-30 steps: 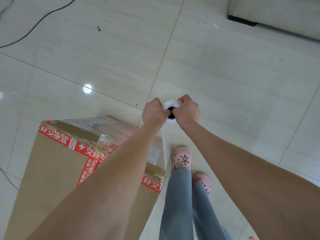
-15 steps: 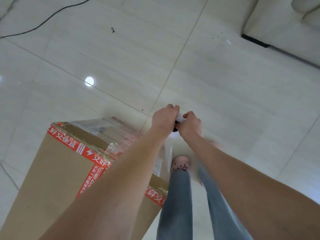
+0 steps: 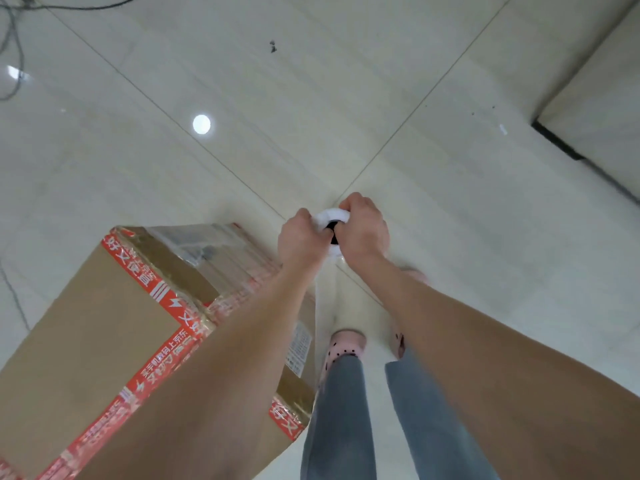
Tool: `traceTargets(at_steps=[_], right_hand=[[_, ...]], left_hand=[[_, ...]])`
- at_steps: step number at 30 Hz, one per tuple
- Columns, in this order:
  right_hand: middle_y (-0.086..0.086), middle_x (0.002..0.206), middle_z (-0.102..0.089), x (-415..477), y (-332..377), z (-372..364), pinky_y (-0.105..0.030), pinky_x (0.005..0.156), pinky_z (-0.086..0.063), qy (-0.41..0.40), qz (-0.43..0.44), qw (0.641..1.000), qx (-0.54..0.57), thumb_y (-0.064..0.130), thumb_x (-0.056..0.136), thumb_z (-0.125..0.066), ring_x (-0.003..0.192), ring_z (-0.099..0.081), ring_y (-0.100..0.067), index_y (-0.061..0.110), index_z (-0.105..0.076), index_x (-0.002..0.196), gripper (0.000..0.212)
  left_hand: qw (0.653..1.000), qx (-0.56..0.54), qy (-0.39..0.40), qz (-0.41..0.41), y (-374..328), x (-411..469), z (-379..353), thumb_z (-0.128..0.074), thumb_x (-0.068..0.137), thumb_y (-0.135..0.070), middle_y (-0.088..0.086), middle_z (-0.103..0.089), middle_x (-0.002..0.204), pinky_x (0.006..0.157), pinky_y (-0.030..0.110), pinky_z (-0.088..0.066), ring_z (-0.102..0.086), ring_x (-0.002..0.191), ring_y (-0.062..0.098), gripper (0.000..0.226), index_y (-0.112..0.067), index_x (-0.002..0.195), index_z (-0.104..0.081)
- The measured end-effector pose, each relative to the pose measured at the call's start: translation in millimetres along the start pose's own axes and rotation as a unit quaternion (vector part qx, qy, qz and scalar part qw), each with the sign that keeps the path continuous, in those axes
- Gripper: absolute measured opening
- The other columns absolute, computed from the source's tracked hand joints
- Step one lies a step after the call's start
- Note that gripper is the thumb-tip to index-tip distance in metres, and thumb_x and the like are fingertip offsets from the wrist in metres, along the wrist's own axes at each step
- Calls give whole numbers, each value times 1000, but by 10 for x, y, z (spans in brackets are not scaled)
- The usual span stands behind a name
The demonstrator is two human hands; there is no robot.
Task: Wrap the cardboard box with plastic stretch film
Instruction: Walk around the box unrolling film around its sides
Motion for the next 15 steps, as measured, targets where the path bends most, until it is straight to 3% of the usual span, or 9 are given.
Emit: traceTargets(at_steps=[3,5,8,11,15], right_hand=[[-6,115,-51,111,138,-63,-32,68,-39,47,-42,998,-6,16,84,-57,98,-57,-29,17,-46,118,36],[-7,111,-53,156,154,-86,-32,68,-40,73,-64,995,-2,22,84,-58,94,-56,-28,18,-44,119,37],[-6,108,-58,186,145,-90,-31,67,-42,77,-70,995,4,21,83,-59,87,-56,-25,22,-46,117,37],[-3,106,-60,227,169,-87,-30,66,-43,92,-66,994,-6,22,83,-58,87,-59,-23,25,-48,115,34],[0,96,-61,339,252,-45,-29,64,-44,99,-38,993,-42,21,81,-57,85,-59,-22,25,-52,112,31]], left_hand=[[995,-39,-20,90,81,61,98,-62,79,-33,-7,-44,67,44,24,-22,-44,64,17,25,-14,80,-46],[994,-35,-2,99,101,81,152,-62,79,-35,-5,-47,71,44,24,-24,-45,67,18,25,-14,85,-49],[999,9,31,43,38,106,215,-60,81,-26,1,-57,86,54,27,-34,-53,76,23,23,-13,98,-50],[990,105,65,-72,-110,173,260,-57,82,-17,5,-55,104,62,31,-38,-58,90,26,36,-17,117,-50],[979,160,61,-114,-230,319,345,-52,82,-12,7,-55,97,60,33,-36,-59,85,30,23,-13,104,-57]])
Point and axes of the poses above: each hand's wrist, its own x-axis towards the middle knuckle, its own z-axis out of the back of the hand, y = z × x, the point moved 1 cm from there along x, towards the middle knuckle
